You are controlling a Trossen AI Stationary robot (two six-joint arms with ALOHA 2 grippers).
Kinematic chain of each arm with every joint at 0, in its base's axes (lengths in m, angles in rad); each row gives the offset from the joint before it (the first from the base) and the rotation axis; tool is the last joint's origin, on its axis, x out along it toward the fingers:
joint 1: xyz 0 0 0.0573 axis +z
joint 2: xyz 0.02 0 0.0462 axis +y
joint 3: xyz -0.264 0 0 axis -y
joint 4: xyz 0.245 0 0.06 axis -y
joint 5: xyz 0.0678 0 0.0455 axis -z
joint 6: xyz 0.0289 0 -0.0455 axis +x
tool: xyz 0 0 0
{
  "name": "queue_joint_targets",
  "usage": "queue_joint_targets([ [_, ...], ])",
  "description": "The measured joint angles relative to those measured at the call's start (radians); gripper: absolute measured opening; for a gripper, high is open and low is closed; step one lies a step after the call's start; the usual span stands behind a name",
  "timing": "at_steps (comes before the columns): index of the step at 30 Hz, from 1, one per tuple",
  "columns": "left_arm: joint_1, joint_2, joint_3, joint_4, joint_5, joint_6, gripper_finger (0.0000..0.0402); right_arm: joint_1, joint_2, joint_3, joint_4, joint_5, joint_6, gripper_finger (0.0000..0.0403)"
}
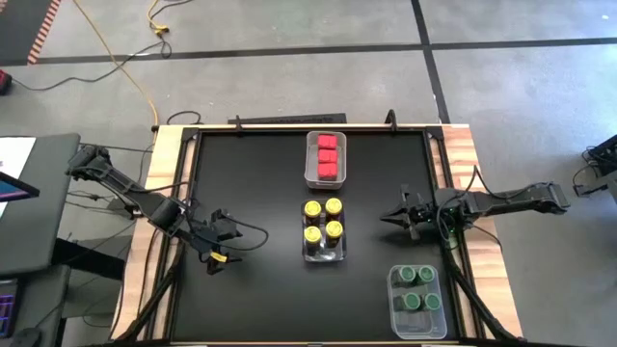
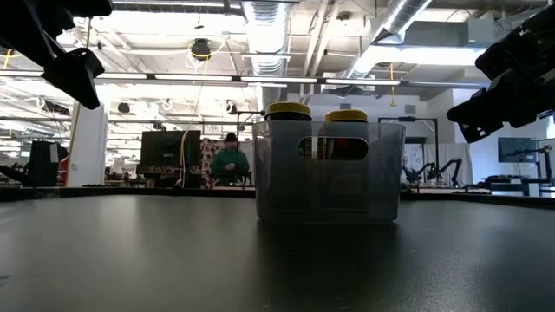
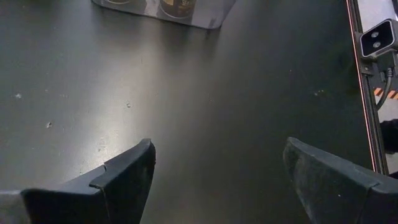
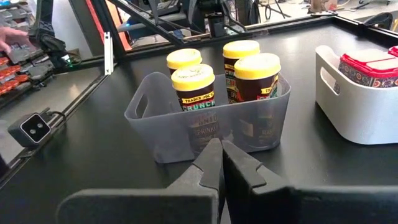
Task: Sort spices by type
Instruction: Return to Home Position
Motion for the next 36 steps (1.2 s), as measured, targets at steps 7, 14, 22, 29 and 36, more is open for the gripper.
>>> queue_joint_targets([
  [7,0.000,0.000,0.000,0.003,-0.005,0.003,0.0340,0.000,0.000,0.000,0.000,0.000,0.000,0.0036],
  [14,0.000,0.000,0.000,0.012,-0.037,0.026,0.0340,0.000,0.000,0.000,0.000,-0.001,0.000,0.0036],
  [22,0.000,0.000,0.000,0.086,-0.120,0.074,0.0340,0.000,0.000,0.000,0.000,-0.001,0.000,0.0036],
  [29,0.000,0.000,0.000,0.208,-0.163,0.250,0.0340,0.000,0.000,0.000,0.000,-0.001,-0.001,0.0036],
  [36,0.000,0.000,0.000,0.272,-0.164,0.365,0.0340,0.000,0.000,0.000,0.000,-0.001,-0.001,0.0036],
])
